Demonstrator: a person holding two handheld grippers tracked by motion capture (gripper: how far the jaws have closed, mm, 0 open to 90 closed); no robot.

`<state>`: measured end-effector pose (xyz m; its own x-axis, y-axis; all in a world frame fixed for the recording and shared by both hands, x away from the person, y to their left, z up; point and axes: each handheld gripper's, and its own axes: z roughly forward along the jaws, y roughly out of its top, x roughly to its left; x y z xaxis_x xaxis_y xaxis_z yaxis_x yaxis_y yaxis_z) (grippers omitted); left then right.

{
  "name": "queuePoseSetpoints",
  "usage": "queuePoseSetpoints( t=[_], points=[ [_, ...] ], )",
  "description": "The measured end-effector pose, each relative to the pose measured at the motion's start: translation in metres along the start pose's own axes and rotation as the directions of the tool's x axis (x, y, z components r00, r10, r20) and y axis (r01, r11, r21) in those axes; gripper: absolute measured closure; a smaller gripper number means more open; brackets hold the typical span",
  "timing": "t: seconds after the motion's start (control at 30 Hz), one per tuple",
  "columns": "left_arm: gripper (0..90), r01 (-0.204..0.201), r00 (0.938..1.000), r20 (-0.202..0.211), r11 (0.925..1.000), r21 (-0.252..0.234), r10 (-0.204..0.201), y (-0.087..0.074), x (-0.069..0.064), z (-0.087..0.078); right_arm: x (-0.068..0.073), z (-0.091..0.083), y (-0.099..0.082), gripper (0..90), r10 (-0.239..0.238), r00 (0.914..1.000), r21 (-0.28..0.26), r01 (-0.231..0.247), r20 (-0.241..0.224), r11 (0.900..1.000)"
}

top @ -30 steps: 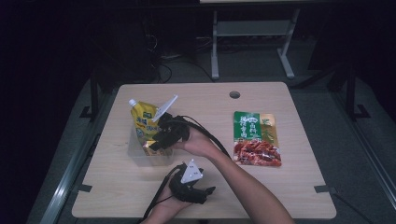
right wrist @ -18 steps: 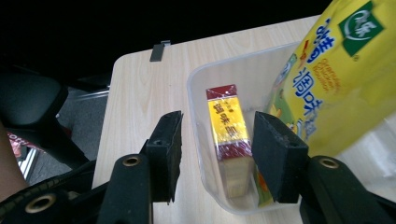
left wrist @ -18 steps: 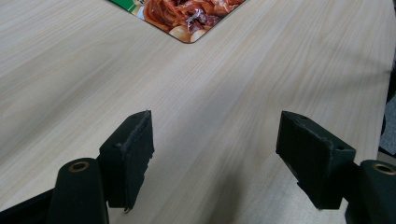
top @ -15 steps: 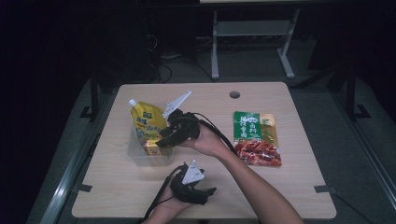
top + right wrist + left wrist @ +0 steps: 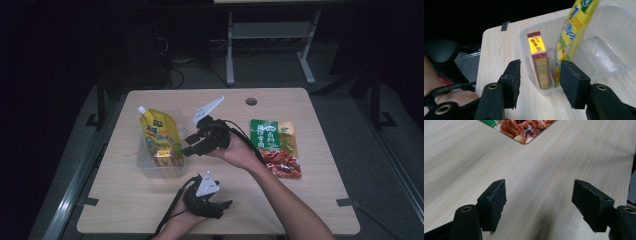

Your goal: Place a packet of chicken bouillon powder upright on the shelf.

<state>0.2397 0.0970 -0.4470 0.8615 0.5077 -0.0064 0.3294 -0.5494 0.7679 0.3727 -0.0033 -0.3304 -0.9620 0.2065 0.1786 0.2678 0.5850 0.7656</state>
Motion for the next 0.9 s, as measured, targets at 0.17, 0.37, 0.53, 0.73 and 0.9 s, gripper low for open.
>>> queuePoseSetpoints(
  t=[0.17, 0.37, 0.53, 0.73, 0.9],
  points=[
    [27.0, 0.002, 1.0000, -0.003, 1.0000, -0.001, -0.002, 0.000, 0.000, 0.001, -0.003, -0.010, -0.007, 49.5, 0.023, 0.9996, -0.010, -0.022, 0.016, 0.9997],
    [27.0, 0.021, 0.9998, -0.003, 0.9997, -0.010, -0.021, 0.000, 0.000, 0.001, -0.007, -0.018, -0.014, 47.9, 0.046, 0.9986, -0.015, -0.046, 0.024, 0.9988],
    [27.0, 0.022, 0.9998, -0.005, 0.9997, -0.007, -0.022, 0.000, 0.001, 0.000, -0.011, -0.026, -0.021, 47.4, 0.060, 0.9972, -0.021, -0.059, 0.044, 0.9980],
    [27.0, 0.014, 0.9999, -0.008, 0.9999, -0.004, -0.014, 0.001, 0.002, 0.000, -0.017, -0.039, -0.031, 45.0, 0.092, 0.9930, -0.022, -0.090, 0.075, 0.9957],
    [26.6, 0.015, 0.9999, -0.006, 0.9999, -0.007, -0.015, 0.001, 0.001, 0.001, -0.021, -0.052, -0.042, 43.9, 0.136, 0.9863, -0.042, -0.132, 0.094, 0.9903]
  ],
)
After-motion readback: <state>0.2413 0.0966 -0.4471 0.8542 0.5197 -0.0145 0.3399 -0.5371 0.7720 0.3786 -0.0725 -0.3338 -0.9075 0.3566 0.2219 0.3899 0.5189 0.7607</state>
